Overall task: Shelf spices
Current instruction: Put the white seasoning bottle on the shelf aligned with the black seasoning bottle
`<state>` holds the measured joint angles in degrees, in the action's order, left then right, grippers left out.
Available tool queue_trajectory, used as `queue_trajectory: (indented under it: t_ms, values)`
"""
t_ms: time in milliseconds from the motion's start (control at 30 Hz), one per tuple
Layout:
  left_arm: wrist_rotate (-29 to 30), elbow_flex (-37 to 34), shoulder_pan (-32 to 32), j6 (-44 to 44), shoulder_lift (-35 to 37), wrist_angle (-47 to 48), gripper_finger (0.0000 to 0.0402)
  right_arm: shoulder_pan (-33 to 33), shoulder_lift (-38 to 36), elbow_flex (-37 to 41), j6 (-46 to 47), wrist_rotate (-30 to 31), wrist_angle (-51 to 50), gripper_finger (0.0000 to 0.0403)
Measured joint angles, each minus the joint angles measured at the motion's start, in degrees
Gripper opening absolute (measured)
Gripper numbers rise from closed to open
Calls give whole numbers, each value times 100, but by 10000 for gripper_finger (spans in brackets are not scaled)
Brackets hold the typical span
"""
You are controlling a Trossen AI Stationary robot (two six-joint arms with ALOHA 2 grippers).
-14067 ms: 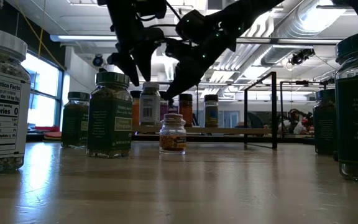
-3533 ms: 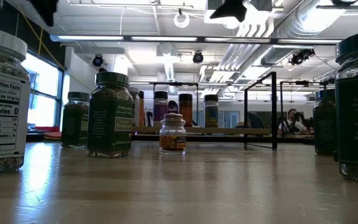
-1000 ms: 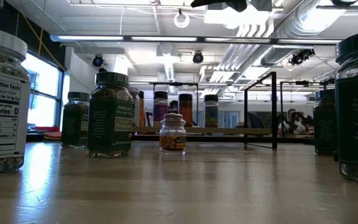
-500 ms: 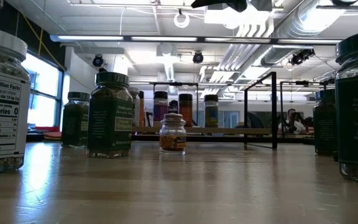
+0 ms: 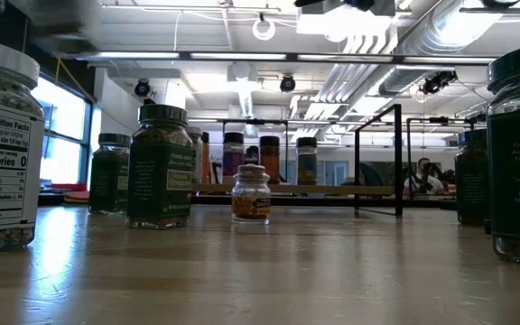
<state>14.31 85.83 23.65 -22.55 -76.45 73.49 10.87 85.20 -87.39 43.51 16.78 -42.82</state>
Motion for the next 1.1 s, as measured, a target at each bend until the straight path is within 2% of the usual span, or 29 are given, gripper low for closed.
queue_trajectory:
  t_ms: [200, 300, 433, 733, 1100]
  values:
    - [-121, 559, -1961, 1907, -738, -614, 196, 57, -142, -571, 288, 492, -1704, 283]
    - [-413, 778, -2688, 2736, -1249, -887, 196, 117, -230, -597, 556, 699, -2040, 283]
    - [-848, 915, -3351, 3639, -1901, -1103, 196, 195, -247, -597, 764, 712, -2231, 283]
    - [-643, 950, -4071, 4726, -2829, -1086, 196, 349, -247, -597, 918, 714, -2260, 283]
    - [-629, 952, -4477, 5189, -2967, -1643, 227, 378, -247, -597, 900, 778, -2485, 283]
